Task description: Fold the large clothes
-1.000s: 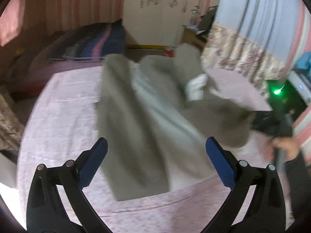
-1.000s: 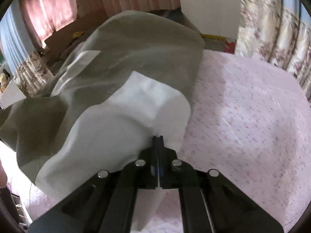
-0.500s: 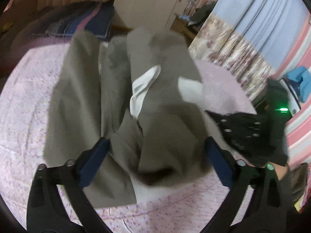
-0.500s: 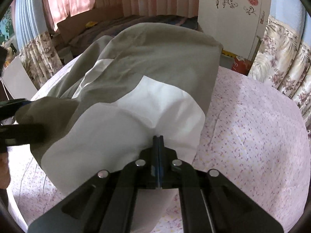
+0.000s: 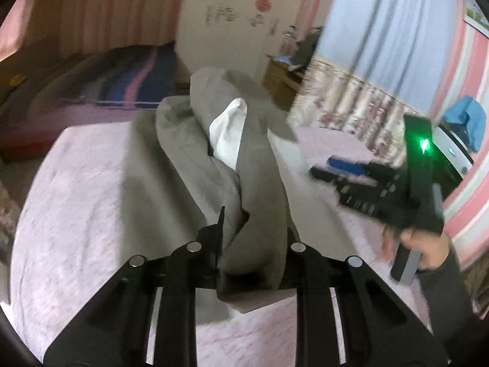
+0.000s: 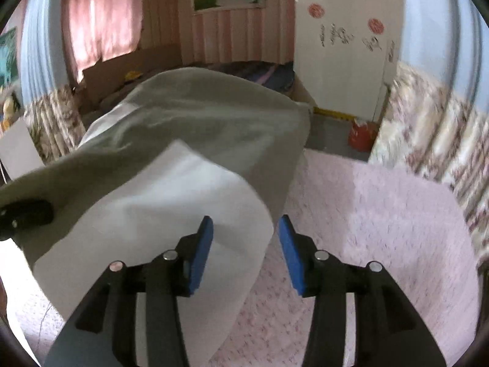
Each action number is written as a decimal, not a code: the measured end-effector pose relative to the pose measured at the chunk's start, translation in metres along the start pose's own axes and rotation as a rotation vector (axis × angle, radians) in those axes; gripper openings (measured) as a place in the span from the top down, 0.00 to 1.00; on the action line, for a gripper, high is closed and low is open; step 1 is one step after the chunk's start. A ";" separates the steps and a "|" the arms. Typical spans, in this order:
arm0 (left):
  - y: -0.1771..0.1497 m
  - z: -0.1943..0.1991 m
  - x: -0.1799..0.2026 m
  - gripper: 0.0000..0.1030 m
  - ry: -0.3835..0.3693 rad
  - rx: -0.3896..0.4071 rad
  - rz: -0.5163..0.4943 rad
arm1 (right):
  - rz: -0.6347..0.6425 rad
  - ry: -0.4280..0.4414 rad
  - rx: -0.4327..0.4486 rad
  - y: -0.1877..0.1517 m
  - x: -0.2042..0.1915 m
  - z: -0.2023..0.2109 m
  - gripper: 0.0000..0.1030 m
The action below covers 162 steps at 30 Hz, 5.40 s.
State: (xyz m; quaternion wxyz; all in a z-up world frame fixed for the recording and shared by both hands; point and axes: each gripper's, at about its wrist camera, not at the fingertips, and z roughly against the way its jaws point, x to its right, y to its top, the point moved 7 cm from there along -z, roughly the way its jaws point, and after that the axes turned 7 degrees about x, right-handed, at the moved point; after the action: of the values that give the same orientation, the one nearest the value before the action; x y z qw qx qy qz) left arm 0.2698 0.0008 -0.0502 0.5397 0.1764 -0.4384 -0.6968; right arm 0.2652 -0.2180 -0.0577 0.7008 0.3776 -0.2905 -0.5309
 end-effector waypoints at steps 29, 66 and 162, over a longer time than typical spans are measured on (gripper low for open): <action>-0.056 -0.021 -0.077 0.28 0.253 -0.127 -0.061 | 0.243 0.088 -0.090 -0.018 -0.058 -0.001 0.54; 0.052 -0.129 -0.113 0.75 0.200 -0.223 -0.008 | -0.001 0.052 -0.047 0.018 0.021 -0.091 0.43; -0.108 -0.007 0.090 0.03 0.079 -0.020 -0.119 | -0.148 -0.200 0.028 -0.154 0.136 0.159 0.02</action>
State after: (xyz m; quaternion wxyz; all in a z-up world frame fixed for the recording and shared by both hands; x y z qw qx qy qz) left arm 0.1783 -0.0803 -0.1208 0.5160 0.2243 -0.3983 -0.7244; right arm 0.0918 -0.4074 -0.0992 0.6218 0.3532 -0.3378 -0.6120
